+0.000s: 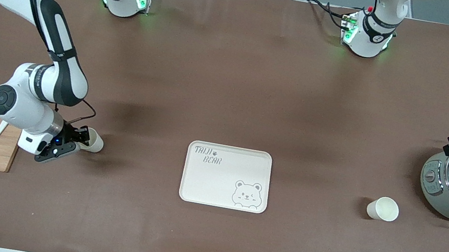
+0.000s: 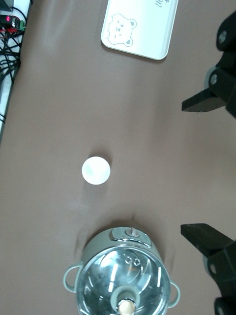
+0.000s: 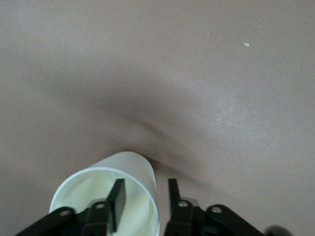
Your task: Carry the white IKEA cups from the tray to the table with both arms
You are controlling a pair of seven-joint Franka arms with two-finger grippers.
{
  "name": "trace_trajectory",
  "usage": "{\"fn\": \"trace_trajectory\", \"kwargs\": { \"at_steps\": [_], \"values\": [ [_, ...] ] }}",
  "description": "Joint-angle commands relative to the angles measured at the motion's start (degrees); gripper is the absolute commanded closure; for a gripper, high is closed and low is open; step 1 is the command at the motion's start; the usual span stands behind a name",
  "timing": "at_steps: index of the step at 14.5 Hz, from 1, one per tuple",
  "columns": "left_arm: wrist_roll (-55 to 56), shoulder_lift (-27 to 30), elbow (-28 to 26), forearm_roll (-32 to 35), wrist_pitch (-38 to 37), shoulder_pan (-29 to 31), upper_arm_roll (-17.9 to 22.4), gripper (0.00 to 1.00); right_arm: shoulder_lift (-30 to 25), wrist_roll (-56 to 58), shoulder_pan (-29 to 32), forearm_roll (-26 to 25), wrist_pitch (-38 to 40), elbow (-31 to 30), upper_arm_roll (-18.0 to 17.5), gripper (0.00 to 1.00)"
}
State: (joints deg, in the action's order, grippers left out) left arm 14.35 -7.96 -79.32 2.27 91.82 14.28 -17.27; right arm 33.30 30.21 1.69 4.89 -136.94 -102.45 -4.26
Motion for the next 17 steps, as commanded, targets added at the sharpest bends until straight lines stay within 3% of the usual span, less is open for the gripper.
{"fn": "trace_trajectory", "kwargs": {
  "at_steps": [1, 4, 12, 17],
  "values": [
    [-3.61, 0.05, 1.71, -1.65, -1.64, 1.46, 0.13, 0.0, -0.69, 0.46, -0.28, 1.35, 3.94, 3.11, 0.13, 0.0],
    [-5.03, 0.05, 2.51, -1.74, -1.64, 0.32, 1.44, 0.0, -1.22, -3.65, -0.45, 1.18, 13.42, 10.32, 0.22, 0.0],
    [-5.03, 0.67, 2.6, -5.5, -1.9, -18.58, 22.97, 0.0, -10.0, -22.28, -3.17, -0.58, 38.48, 23.69, 0.39, 0.0],
    [-5.03, 1.99, 2.24, -6.04, -2.34, -18.67, 23.07, 0.0, -16.5, -24.76, -3.27, -1.9, 51.93, 28.44, 0.57, 0.0]
  ]
}}
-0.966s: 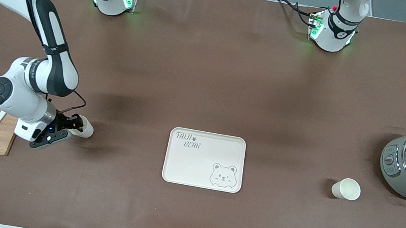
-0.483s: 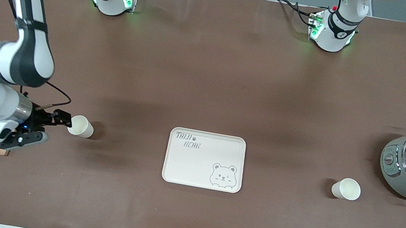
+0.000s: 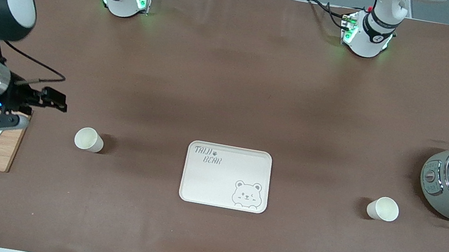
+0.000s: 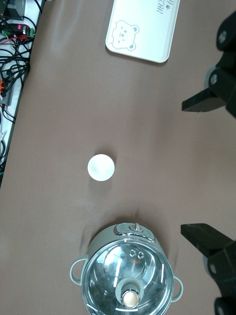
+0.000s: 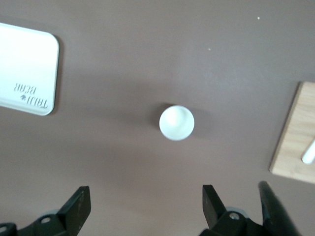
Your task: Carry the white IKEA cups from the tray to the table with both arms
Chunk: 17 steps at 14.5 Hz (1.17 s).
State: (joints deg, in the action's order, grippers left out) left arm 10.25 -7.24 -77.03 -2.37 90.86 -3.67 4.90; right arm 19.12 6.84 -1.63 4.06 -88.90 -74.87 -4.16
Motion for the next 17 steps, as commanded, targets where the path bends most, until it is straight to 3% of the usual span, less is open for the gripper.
{"fn": "trace_trajectory", "kwargs": {
  "at_steps": [1, 5, 7, 13, 17],
  "values": [
    [-0.93, 1.26, -0.05, -1.49, -1.39, -0.72, 0.9, 0.0, -3.72, -1.39, 0.49, -1.25, 5.21, 0.86, 0.91, 0.0],
    [-4.36, 1.35, -0.31, -1.23, -4.9, -0.46, -0.06, 0.0, -8.74, -0.86, 3.56, -2.21, 10.31, 0.77, 2.05, 0.0],
    [-4.1, 1.35, -0.49, -0.88, -4.9, -0.46, -1.29, 0.0, -11.72, -0.07, 4.09, -6.93, 11.73, 0.43, 1.88, 0.0],
    [-3.57, 0.91, -0.49, -0.7, -4.9, -0.02, -2.0, 0.0, -12.09, -0.16, 4.62, -7.4, 12.78, 0.16, 1.7, 0.0],
    [-4.19, 0.47, -0.23, -0.79, -4.82, 0.25, -0.33, 0.0, -12.0, -0.24, 4.53, -7.4, 12.78, 0.16, 1.7, 0.0]
  ]
}}
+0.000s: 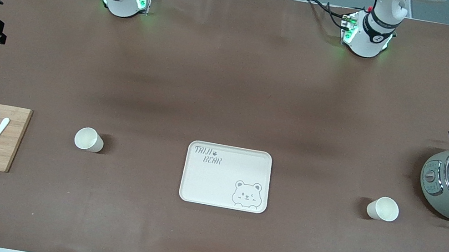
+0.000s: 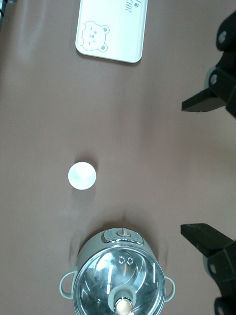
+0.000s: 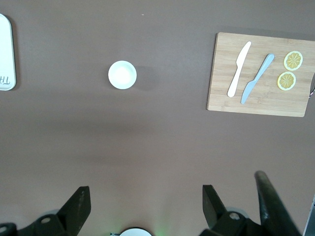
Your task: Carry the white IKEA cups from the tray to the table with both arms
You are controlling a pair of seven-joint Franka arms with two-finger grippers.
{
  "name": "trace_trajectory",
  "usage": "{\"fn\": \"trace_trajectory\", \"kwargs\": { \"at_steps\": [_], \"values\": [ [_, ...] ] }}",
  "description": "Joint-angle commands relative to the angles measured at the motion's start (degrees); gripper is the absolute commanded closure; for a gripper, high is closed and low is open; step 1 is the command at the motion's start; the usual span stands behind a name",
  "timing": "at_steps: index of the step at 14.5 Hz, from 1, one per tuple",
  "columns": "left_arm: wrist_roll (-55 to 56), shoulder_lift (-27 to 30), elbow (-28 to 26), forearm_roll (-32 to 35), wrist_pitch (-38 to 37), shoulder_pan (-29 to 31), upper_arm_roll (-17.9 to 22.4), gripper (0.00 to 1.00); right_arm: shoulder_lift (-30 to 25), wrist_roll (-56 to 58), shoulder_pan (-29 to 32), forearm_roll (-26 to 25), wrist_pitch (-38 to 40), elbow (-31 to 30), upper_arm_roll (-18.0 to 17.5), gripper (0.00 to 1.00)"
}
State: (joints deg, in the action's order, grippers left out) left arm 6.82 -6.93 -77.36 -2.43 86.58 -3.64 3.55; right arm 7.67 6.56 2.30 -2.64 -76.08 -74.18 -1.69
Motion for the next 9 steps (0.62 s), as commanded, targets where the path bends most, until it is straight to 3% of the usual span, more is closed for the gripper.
{"fn": "trace_trajectory", "kwargs": {
  "at_steps": [1, 7, 9],
  "values": [
    [-0.76, 0.16, 0.1, -0.73, -0.54, 0.12, 1.11, 0.0, -0.55, 0.11, 0.6, -0.7, -0.03, -0.61, -0.77, 0.0],
    [-0.76, 0.16, 0.19, -0.65, -0.54, -0.14, 1.11, 0.0, -0.38, -0.15, 0.86, 0.0, -0.91, -1.66, -0.77, 0.0],
    [-0.41, 0.16, 0.19, -0.65, -0.62, -0.41, 0.93, 0.0, -0.46, -0.06, 1.56, 0.36, -4.76, -4.37, -0.77, 0.0]
  ]
}}
